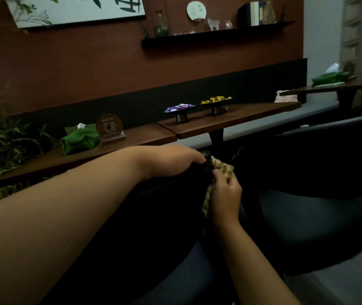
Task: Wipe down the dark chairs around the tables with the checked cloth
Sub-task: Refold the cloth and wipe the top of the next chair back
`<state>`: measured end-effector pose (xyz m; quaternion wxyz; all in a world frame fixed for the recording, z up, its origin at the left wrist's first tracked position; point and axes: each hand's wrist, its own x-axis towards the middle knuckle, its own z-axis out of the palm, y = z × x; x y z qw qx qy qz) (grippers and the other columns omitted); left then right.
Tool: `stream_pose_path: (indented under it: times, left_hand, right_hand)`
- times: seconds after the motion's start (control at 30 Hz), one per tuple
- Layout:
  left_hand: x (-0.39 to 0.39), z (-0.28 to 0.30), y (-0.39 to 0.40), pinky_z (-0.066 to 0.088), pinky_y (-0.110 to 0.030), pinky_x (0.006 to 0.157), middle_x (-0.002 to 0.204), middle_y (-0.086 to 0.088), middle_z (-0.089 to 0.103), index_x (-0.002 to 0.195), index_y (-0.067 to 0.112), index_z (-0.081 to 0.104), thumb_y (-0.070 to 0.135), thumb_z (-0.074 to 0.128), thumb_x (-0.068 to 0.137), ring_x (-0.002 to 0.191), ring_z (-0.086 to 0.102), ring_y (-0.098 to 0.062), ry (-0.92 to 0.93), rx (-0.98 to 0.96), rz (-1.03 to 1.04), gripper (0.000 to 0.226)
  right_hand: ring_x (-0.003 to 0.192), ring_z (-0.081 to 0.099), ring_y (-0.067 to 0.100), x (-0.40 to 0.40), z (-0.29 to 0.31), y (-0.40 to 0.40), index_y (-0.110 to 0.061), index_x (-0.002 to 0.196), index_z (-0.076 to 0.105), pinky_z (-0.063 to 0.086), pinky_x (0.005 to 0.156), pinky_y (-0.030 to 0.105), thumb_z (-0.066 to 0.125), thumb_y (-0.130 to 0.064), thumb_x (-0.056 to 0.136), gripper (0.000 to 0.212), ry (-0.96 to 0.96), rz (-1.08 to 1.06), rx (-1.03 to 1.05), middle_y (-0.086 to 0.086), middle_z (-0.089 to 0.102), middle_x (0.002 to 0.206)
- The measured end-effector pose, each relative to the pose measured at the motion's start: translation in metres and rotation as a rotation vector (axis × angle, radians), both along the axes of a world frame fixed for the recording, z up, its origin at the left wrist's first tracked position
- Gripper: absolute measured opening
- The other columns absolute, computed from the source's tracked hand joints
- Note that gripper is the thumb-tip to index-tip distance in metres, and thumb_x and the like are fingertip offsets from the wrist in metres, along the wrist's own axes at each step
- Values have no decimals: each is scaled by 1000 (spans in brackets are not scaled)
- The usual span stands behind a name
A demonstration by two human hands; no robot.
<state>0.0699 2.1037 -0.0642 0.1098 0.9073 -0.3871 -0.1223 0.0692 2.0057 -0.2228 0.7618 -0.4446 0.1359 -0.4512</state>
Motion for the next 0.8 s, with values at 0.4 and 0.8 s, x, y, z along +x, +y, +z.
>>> stream_pose_path:
  times: [0.4,0.8]
  left_hand:
    - [-4,2,7,38,-15,69,112,3,60,113,26,63,33,41,101,85,54,0,40,4,-35,26]
    - [-4,2,3,35,-7,63,83,13,50,83,32,55,29,37,104,74,48,2,-33,17,-72,28]
  right_hand:
    - [102,63,32,-27,-32,-15,-12,103,69,50,90,38,49,-30,98,27,168,-229,152,15,67,106]
    - [113,50,-15,-8,-24,37,-22,137,44,38,91,4,44,-23,100,37,-109,-53,-22,-23,52,128]
